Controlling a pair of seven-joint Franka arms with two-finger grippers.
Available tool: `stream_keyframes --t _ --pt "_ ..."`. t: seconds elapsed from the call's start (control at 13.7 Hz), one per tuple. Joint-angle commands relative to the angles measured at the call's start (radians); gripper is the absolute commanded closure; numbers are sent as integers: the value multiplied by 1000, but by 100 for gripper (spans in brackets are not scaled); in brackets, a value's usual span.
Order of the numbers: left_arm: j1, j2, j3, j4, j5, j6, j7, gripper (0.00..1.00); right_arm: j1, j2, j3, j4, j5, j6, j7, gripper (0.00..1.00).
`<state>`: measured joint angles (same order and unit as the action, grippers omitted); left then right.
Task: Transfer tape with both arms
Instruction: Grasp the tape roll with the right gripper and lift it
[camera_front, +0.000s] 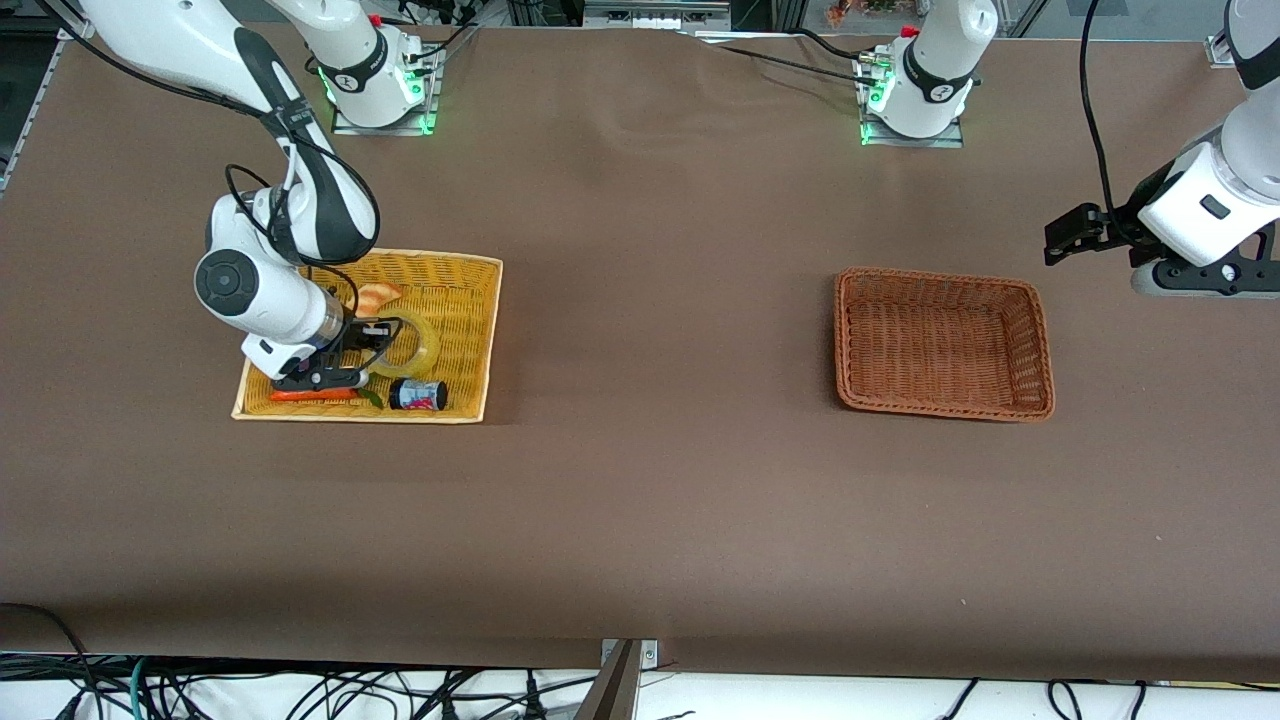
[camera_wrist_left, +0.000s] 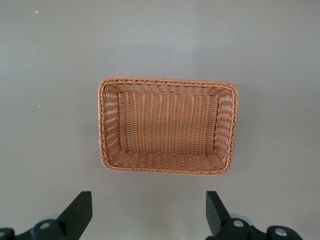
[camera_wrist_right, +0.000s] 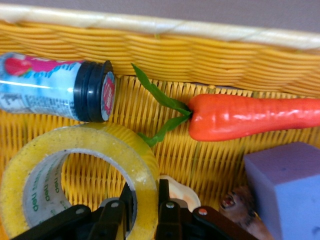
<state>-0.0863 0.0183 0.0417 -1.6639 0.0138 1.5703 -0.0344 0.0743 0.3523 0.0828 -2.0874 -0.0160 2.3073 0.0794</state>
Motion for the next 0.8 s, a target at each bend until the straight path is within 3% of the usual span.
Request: stream_keyframes --t 0.0,0.22,0.51,0.73 --pt "-3 2 0 24 -22 -19 1 0 1 -78 29 143 -7 -252 0 100" --pt "-3 2 0 24 -22 -21 5 0 1 -81 90 295 5 -440 70 100" --pt "-4 5 -12 23 -20 -19 1 0 18 -52 288 372 -4 -428 438 100" --pt "-4 6 -16 19 -18 -19 -1 0 149 29 302 453 -5 -367 635 100"
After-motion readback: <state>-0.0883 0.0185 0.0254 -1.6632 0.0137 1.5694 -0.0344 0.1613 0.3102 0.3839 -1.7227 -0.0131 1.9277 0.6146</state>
